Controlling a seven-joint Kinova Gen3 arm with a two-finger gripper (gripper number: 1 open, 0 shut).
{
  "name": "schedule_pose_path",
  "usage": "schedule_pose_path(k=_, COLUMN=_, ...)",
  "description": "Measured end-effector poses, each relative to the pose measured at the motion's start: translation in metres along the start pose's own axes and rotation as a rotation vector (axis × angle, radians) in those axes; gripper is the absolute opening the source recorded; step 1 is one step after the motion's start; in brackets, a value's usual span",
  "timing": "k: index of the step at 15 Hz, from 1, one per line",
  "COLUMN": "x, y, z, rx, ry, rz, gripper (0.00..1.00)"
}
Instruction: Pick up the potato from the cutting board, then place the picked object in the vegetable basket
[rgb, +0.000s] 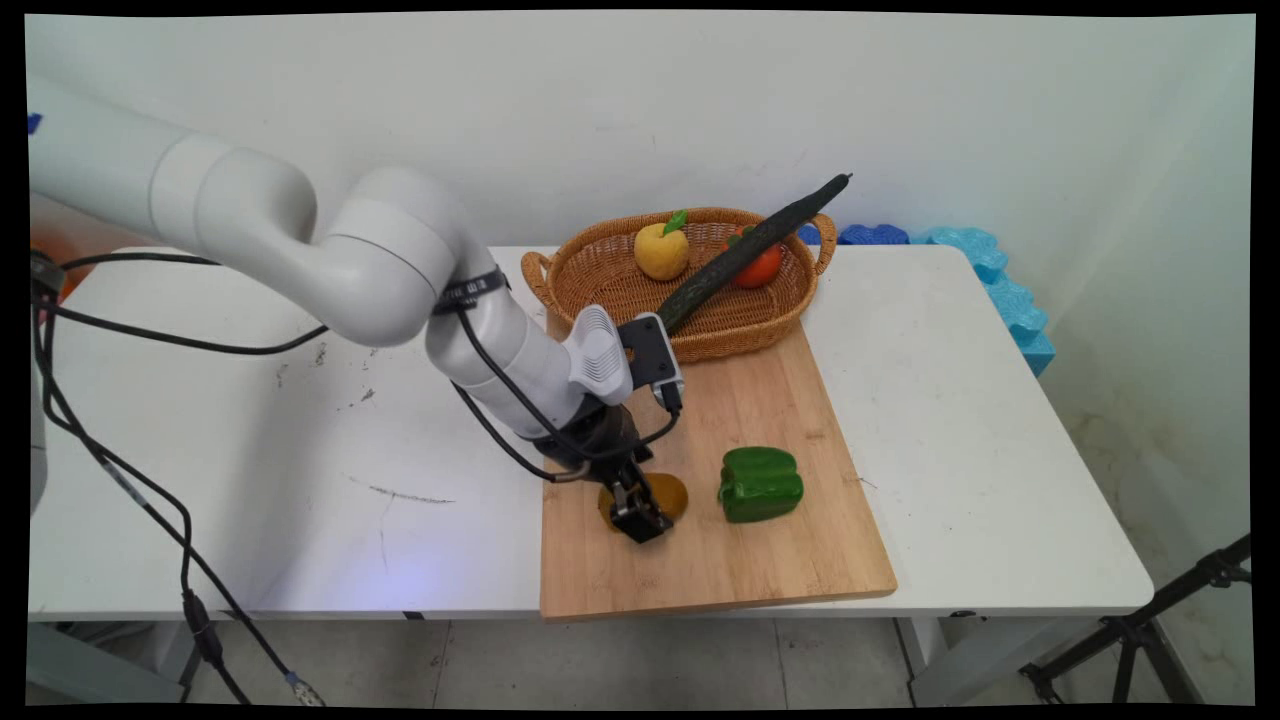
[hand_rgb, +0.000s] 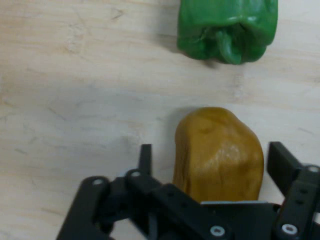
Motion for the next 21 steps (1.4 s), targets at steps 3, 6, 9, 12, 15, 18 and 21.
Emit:
schedule_pose_path(k=3, x=0.002, y=0.001, z=0.007, rx=0.0, ry=0.0, rz=0.008, gripper=0.0)
schedule_pose_path(k=6, x=0.004, y=0.001, z=0.007, rx=-0.001, ry=0.001, rz=0.017, gripper=0.0)
schedule_pose_path(k=9, x=0.007, y=-0.001, z=-0.004, rx=-0.002, ry=0.007, rz=0.024, gripper=0.0)
schedule_pose_path(k=12, x=0.011, y=-0.007, z=-0.033, rx=-0.007, ry=0.022, rz=0.025, gripper=0.0)
schedule_pose_path(k=15, x=0.02, y=-0.017, z=-0.069, rx=-0.02, ry=0.044, rz=0.026, gripper=0.0)
schedule_pose_path(k=18, x=0.039, y=-0.035, z=-0.106, rx=-0.033, ry=0.079, rz=0.025, gripper=0.0)
schedule_pose_path(k=21, x=0.064, y=-0.061, z=-0.131, rx=-0.029, ry=0.116, rz=0.006, gripper=0.0)
